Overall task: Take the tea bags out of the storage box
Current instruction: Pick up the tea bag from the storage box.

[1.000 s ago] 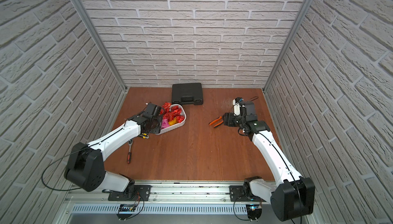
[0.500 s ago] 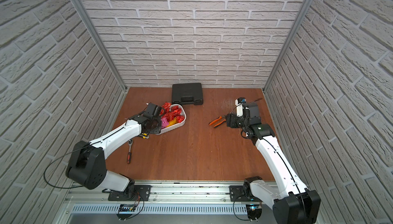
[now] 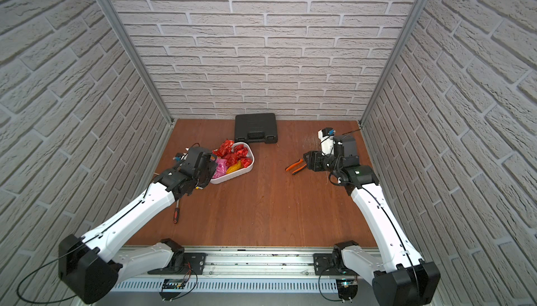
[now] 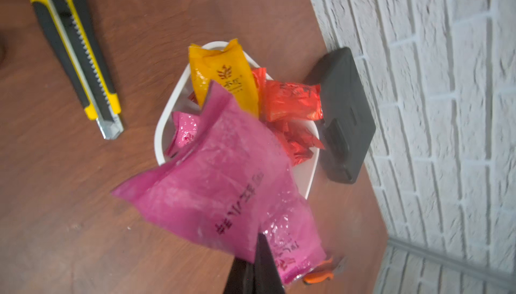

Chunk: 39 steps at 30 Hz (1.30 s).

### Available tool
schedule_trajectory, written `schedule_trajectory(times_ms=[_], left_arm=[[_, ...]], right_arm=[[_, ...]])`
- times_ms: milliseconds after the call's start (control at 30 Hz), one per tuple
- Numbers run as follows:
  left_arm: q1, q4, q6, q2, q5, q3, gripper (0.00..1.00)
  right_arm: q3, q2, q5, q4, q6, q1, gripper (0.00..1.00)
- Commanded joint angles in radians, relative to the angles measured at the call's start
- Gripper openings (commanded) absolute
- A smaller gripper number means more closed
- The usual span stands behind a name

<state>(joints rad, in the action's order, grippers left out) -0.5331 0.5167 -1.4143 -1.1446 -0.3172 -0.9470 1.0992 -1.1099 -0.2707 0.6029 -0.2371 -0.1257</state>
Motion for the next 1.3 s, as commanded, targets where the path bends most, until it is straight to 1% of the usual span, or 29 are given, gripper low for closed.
schedule_trajectory(times_ms=[0,67,133,167,233,367,433,567,733,900,1033,1100,1133,1167,1200,1233,1267], left_arm=[[-0.04,-0.182,0.492,0.012,0.075,0.026,0.0],[-0.052,-0.219,0.66,-0.01,0.213,0.022,0.0],[-0.072,-0.21,0.784,-0.042,0.33,0.006,0.0],[-0.09,-0.2,0.832,-0.058,0.366,0.001,0.0],[-0.13,-0.198,0.887,-0.08,0.415,-0.002,0.0],[-0.191,-0.273,0.904,-0.104,0.491,0.02,0.0],[-0.209,-0.289,0.905,-0.124,0.51,0.019,0.0],[-0.232,-0.324,0.905,-0.151,0.529,0.026,0.0],[-0.235,-0.334,0.908,-0.17,0.554,0.025,0.0],[-0.244,-0.349,0.905,-0.178,0.582,0.026,0.0],[-0.248,-0.356,0.905,-0.183,0.594,0.025,0.0],[-0.253,-0.36,0.905,-0.184,0.593,0.022,0.0],[-0.254,-0.36,0.904,-0.182,0.591,0.023,0.0],[-0.256,-0.357,0.904,-0.184,0.587,0.024,0.0],[-0.256,-0.351,0.902,-0.183,0.578,0.023,0.0],[-0.255,-0.34,0.899,-0.183,0.562,0.022,0.0],[-0.255,-0.33,0.896,-0.181,0.545,0.023,0.0]], right_arm=[[0.038,-0.042,-0.122,0.046,-0.05,-0.034,0.67],[0.045,-0.062,-0.135,0.061,-0.06,-0.07,0.66],[0.033,-0.073,-0.14,0.05,-0.084,-0.113,0.66],[0.021,-0.079,-0.148,0.035,-0.102,-0.138,0.65],[-0.011,-0.084,-0.16,-0.011,-0.143,-0.186,0.64],[-0.073,-0.095,-0.154,-0.127,-0.229,-0.288,0.64],[-0.1,-0.108,-0.154,-0.193,-0.268,-0.336,0.65],[-0.11,-0.163,-0.147,-0.253,-0.288,-0.405,0.68],[-0.113,-0.201,-0.153,-0.293,-0.288,-0.419,0.67],[-0.131,-0.209,-0.125,-0.339,-0.287,-0.421,0.6],[-0.131,-0.235,-0.129,-0.375,-0.299,-0.422,0.52],[-0.125,-0.255,-0.143,-0.389,-0.304,-0.423,0.45],[-0.12,-0.265,-0.149,-0.393,-0.306,-0.423,0.38],[-0.114,-0.274,-0.156,-0.391,-0.306,-0.425,0.28],[-0.11,-0.28,-0.163,-0.391,-0.307,-0.425,0.21],[-0.108,-0.286,-0.172,-0.388,-0.309,-0.426,0.14],[-0.109,-0.288,-0.179,-0.387,-0.312,-0.427,0.1]])
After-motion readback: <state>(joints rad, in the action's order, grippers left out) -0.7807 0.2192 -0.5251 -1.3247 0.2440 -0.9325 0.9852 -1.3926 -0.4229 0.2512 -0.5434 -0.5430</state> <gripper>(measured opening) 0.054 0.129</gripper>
